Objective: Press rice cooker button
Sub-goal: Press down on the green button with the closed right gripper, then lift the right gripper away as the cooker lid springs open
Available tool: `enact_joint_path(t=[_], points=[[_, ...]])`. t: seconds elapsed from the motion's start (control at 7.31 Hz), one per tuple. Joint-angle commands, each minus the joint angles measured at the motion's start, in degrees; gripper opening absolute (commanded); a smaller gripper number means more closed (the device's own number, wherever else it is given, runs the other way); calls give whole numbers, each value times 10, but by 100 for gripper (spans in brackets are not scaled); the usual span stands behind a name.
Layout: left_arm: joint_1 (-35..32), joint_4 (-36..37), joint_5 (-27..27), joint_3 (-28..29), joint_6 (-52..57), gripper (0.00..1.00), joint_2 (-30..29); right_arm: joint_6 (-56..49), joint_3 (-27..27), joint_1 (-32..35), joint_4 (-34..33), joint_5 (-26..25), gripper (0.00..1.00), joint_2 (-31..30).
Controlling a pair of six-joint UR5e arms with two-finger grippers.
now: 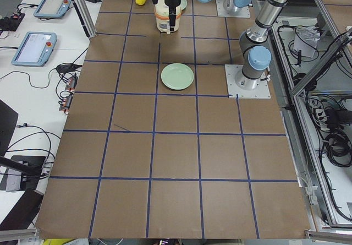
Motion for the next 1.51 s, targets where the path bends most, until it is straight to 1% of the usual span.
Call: enact_joint_path(t=[0.0, 0.27, 0.41, 0.55, 0.68, 0.82, 0.96, 1.09, 1.23, 1.37], points=[[0, 0, 0, 0, 0, 100, 0, -2, 0, 0, -2, -1, 6, 2], [0, 0, 0, 0, 0, 100, 0, -2, -14, -1, 7, -1, 9, -5], [0, 0, 0, 0, 0, 100, 0, 1, -27, 0, 20, -2, 14, -12], [0, 0, 0, 0, 0, 100, 0, 1, -49, -1, 63, -4, 21, -30], [0, 0, 0, 0, 0, 100, 0, 4, -65, 0, 88, -9, 30, -50], [0, -1, 0, 0, 0, 100, 0, 3, -78, 0, 88, -14, 50, -63], [0, 0, 0, 0, 0, 100, 0, -1, -90, -3, 77, -16, 69, -64], [0, 0, 0, 0, 0, 100, 0, -3, -108, -5, 68, -42, 89, -63], [0, 0, 0, 0, 0, 100, 0, -3, -125, -11, 67, -66, 100, -62], [0, 0, 0, 0, 0, 100, 0, -2, -130, -24, 67, -67, 100, -63]])
